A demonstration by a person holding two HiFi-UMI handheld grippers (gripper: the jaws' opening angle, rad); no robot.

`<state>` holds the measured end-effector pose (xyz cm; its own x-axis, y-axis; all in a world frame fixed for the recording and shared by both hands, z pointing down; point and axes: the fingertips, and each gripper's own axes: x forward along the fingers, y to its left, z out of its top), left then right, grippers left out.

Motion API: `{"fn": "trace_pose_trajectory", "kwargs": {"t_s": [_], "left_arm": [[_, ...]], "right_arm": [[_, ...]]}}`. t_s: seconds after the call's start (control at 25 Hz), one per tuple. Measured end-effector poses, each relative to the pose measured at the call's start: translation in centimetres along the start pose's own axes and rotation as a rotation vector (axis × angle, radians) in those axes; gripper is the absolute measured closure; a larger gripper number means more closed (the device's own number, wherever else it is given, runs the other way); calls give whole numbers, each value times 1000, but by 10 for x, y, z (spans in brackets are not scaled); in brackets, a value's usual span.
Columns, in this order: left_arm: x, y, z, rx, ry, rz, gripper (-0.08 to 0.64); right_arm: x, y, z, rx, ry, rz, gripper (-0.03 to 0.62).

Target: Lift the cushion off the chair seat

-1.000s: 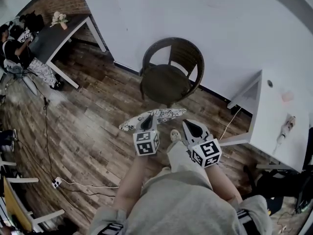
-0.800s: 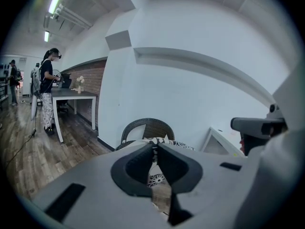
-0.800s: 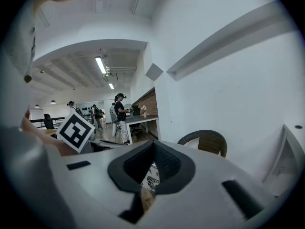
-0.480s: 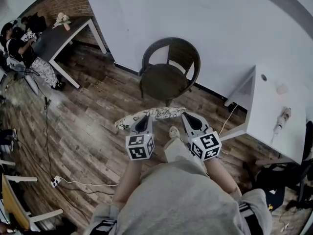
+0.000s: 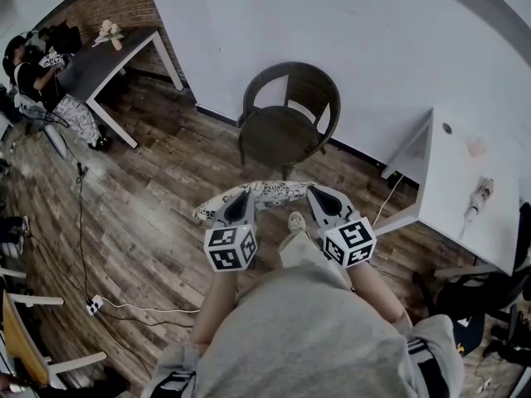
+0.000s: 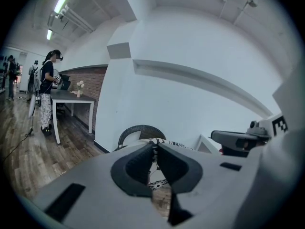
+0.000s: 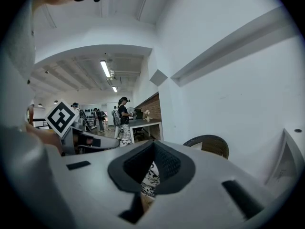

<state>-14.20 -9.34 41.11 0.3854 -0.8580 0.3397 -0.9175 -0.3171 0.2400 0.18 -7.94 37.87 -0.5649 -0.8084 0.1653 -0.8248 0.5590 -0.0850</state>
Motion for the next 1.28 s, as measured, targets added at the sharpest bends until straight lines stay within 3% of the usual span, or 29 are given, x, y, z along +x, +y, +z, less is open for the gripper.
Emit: {"fn": "trace_pose_trajectory", "kwargs": {"t_s": [1.28], "left_arm": [[18, -12, 3, -10, 7, -12, 528]], "right_arm": [[-3, -26, -8, -1, 32, -52, 594]]}}
